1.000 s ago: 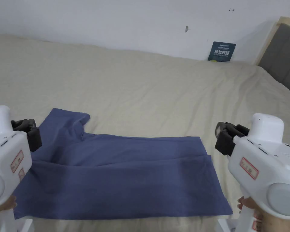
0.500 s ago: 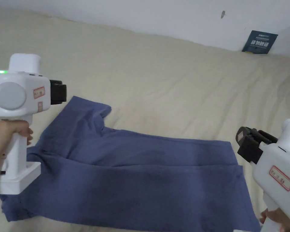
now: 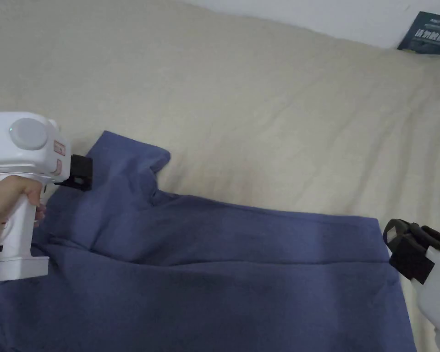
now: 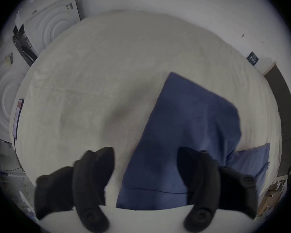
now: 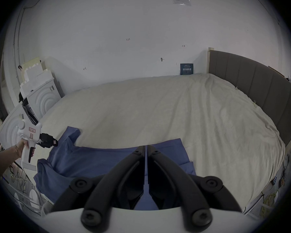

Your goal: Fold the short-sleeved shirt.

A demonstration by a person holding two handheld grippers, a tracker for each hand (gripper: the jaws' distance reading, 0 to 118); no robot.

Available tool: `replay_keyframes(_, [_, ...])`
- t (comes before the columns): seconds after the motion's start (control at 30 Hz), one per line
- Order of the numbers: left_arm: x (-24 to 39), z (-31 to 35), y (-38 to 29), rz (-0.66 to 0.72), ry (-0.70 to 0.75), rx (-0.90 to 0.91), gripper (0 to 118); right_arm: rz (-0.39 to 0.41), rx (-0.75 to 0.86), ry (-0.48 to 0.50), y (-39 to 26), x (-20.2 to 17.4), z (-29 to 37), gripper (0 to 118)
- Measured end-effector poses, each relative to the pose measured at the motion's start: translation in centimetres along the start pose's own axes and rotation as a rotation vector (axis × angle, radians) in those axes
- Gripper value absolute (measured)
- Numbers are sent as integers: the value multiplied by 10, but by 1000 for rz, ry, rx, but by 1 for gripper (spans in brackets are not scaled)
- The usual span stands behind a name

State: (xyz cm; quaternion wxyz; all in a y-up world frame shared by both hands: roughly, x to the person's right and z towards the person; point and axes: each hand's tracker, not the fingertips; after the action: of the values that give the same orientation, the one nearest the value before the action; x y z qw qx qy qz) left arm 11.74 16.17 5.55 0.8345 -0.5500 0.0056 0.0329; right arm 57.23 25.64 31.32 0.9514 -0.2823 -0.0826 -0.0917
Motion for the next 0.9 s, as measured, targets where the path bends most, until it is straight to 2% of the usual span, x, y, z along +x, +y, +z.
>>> replay_keyframes(0.03, [3, -2, -1, -9, 3, 5, 37, 2, -7, -3, 0, 0, -1, 7])
replay_keyframes(0.1, [7, -6, -2, -25, -6, 2, 2, 11, -14, -7, 0, 3, -2, 7])
replay_keyframes(0.2, [15, -7, -5, -24, -27, -19, 0, 18, -24, -29, -2, 8, -3, 7])
replay_keyframes(0.27, [14, -2, -4, -27, -35, -20, 0, -5, -35, -30, -3, 14, -3, 7])
replay_keyframes(0.53, [11, 59, -14, -47, -92, 185, 0, -2, -100, -5, 31, 40, -27, 7])
replay_keyframes(0.63, [13, 77, -22, -56, -109, 224, 0, -18, -201, 10, 51, 53, -54, 9])
replay_keyframes(0.67, [14, 81, -24, -58, -109, 228, 0, -32, -269, 19, 61, 60, -69, 17])
replay_keyframes(0.7, [14, 84, -26, -61, -114, 233, 0, -56, -330, 3, 67, 65, -82, 37])
replay_keyframes(0.73, [15, 86, -28, -61, -121, 237, 0, -56, -371, -25, 69, 67, -93, 79])
replay_keyframes(0.77, [22, 94, -33, -59, -125, 242, 0, -47, -403, -36, 69, 70, -106, 103])
replay_keyframes(0.8, [24, 96, -35, -56, -129, 246, 0, -32, -431, -38, 71, 74, -118, 112])
replay_keyframes(0.9, [23, 93, -33, -47, -125, 249, 0, -13, -513, -91, 62, 82, -147, 112])
